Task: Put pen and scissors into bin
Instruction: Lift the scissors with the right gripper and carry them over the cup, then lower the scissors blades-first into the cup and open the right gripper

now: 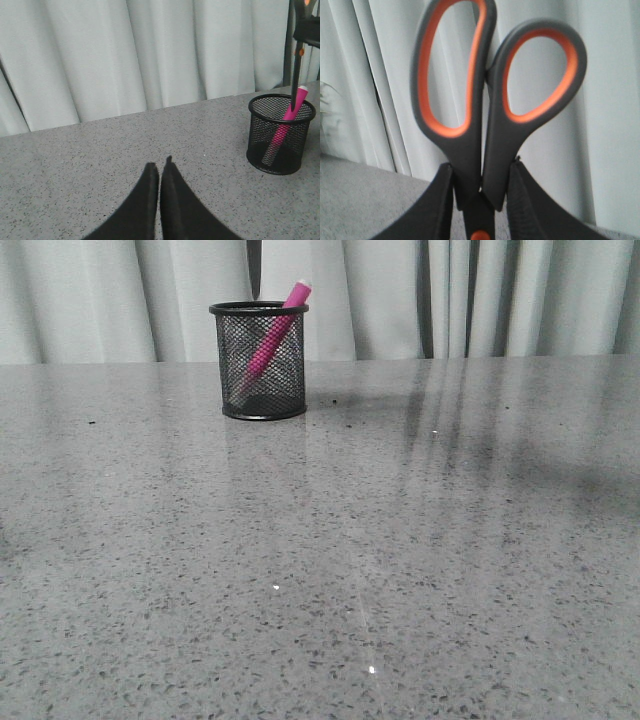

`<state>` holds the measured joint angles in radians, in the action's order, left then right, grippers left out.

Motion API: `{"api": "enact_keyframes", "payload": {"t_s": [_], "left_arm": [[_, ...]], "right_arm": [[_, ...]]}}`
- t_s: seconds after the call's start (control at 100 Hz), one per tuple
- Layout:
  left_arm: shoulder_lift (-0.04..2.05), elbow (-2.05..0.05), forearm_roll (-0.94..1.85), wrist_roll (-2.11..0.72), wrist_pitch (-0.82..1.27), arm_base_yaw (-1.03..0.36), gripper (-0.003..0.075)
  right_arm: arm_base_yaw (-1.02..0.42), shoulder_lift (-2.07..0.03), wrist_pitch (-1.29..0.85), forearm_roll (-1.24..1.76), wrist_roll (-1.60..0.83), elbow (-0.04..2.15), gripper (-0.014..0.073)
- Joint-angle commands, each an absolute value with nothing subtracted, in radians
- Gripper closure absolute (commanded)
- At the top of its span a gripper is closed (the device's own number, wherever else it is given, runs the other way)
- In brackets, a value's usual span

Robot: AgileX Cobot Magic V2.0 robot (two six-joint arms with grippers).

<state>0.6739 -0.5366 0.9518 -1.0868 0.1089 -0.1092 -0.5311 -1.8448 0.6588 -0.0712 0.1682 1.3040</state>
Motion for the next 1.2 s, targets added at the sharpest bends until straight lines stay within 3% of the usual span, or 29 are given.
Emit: {"api": "enact_keyframes", "payload": {"t_s": [0.0, 0.69, 0.86, 1.06, 1.19], "left_arm": [[0.67, -0.566, 0.968, -1.078, 0.065, -0.108, 0.0739], [0.67, -0.566, 0.968, -1.078, 0.067, -0.108, 0.0739], [0.67, -0.566, 0.968, -1.078, 0.067, -0.108, 0.0739], [0.67, -0.566, 0.968, -1.078, 0.067, -0.108, 0.0739], [0.67, -0.566, 0.968, -1.078, 0.067, -0.108, 0.0739]], "right_arm": [[-0.528, -1.811, 0.697, -0.076, 0.16, 1.34, 0.067], [-0.527, -1.853, 0.628, -0.09, 0.16, 1.285, 0.0667], [-0.527, -1.853, 0.676, -0.09, 0.16, 1.285, 0.0565], [-0.527, -1.853, 0.729, -0.101, 0.16, 1.285, 0.0538], [-0.527, -1.853, 0.72, -0.158, 0.16, 1.285, 0.043]]}}
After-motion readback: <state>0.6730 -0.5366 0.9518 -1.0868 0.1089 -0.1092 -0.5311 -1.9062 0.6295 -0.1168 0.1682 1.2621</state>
